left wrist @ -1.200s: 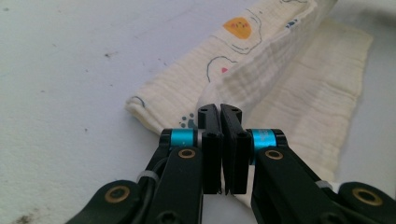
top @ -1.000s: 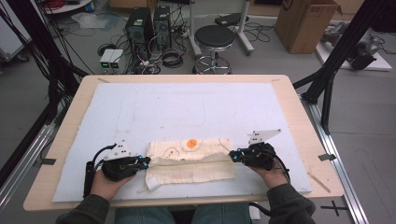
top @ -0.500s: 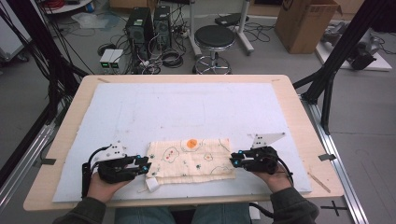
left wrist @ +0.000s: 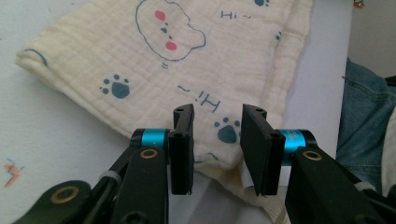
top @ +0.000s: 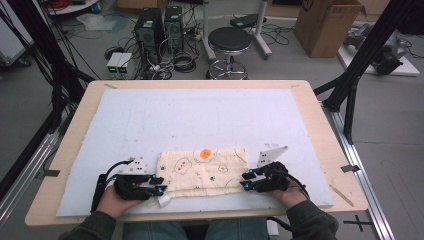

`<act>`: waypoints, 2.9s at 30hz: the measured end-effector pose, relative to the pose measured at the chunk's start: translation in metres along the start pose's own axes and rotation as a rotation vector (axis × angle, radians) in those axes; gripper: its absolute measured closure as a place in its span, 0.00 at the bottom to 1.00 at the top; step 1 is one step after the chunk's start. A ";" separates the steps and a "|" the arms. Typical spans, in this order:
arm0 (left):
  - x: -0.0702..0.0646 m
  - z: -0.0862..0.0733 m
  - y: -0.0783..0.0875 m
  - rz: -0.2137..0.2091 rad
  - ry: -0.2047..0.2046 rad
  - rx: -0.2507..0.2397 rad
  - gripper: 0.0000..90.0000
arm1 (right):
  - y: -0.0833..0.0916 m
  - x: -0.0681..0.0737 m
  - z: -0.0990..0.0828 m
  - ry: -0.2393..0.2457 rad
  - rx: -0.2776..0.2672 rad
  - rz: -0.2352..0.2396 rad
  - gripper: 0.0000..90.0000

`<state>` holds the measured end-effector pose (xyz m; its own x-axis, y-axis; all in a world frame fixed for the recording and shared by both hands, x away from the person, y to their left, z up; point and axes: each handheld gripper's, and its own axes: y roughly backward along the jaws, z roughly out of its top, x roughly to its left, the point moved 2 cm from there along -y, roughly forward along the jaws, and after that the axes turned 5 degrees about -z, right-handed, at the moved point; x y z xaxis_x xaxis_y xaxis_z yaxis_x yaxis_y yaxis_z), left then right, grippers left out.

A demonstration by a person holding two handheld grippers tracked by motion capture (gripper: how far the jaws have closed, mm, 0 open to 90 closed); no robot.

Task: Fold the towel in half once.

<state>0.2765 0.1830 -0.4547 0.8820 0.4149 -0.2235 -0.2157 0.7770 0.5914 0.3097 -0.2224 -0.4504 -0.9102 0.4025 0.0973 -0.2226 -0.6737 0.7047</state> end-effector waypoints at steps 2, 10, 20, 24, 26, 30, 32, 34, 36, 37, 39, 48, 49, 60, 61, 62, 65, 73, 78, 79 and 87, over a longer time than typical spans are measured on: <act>0.000 0.000 0.000 -0.001 -0.003 0.006 0.71 | -0.001 0.000 -0.001 -0.001 0.005 0.004 0.73; 0.001 -0.001 -0.002 0.039 -0.012 0.007 0.81 | -0.002 0.001 0.001 0.000 0.017 -0.005 0.90; 0.000 0.002 0.000 0.051 -0.024 -0.018 0.93 | 0.002 0.001 0.003 -0.009 -0.017 0.004 0.94; -0.001 0.004 0.005 0.054 -0.030 -0.045 0.94 | 0.008 0.001 0.004 -0.017 -0.046 0.001 0.94; -0.002 0.006 0.007 0.053 -0.033 -0.057 0.94 | 0.010 0.001 0.005 -0.018 -0.062 0.000 0.94; -0.004 0.007 0.010 0.045 -0.034 -0.080 0.94 | 0.013 0.002 0.006 -0.013 -0.080 0.002 0.94; -0.006 0.008 0.012 0.040 -0.032 -0.090 0.94 | 0.016 0.004 0.007 -0.017 -0.088 -0.001 0.94; -0.008 0.008 0.014 0.036 -0.038 -0.095 0.94 | 0.019 0.006 0.009 -0.014 -0.106 0.001 0.94; -0.010 0.008 0.017 0.037 -0.041 -0.100 0.95 | 0.022 0.008 0.009 -0.008 -0.116 -0.003 0.94; -0.011 0.008 0.017 0.034 -0.041 -0.105 0.95 | 0.023 0.009 0.009 -0.005 -0.120 -0.002 0.94; -0.012 0.009 0.018 0.032 -0.041 -0.109 0.95 | 0.025 0.012 0.007 -0.004 -0.121 -0.003 0.94; -0.019 0.005 0.017 0.018 -0.065 -0.066 0.95 | 0.023 0.020 -0.002 0.006 -0.077 0.022 0.94; -0.020 0.005 0.017 0.011 -0.066 -0.070 0.94 | 0.022 0.020 -0.002 0.007 -0.072 0.031 0.92; -0.018 0.008 0.016 -0.014 -0.047 -0.115 0.85 | 0.018 0.018 0.003 0.008 -0.115 0.050 0.83; -0.018 0.008 0.016 -0.013 -0.048 -0.113 0.86 | 0.017 0.016 0.002 0.002 -0.109 0.045 0.84; -0.018 0.008 0.015 -0.011 -0.050 -0.105 0.87 | 0.015 0.015 0.001 -0.001 -0.097 0.042 0.84; -0.017 0.007 0.013 0.001 -0.053 -0.081 0.88 | 0.011 0.012 -0.002 0.002 -0.067 0.026 0.84; -0.014 0.000 0.004 0.011 -0.066 0.029 0.88 | 0.003 0.012 -0.007 -0.020 0.002 0.016 0.82; -0.015 -0.003 0.001 0.014 -0.073 0.062 0.88 | 0.003 0.012 -0.010 -0.023 0.001 0.016 0.82; -0.015 -0.003 0.001 0.013 -0.068 0.058 0.88 | 0.004 0.012 -0.010 -0.027 0.002 0.017 0.81; -0.015 0.001 0.004 0.014 -0.064 0.034 0.84 | 0.004 0.015 -0.008 -0.003 0.005 0.018 0.71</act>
<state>0.2633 0.1796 -0.4481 0.9043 0.3935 -0.1655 -0.2146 0.7542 0.6205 0.2927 -0.2239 -0.4521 -0.9132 0.3917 0.1122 -0.2039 -0.6777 0.7065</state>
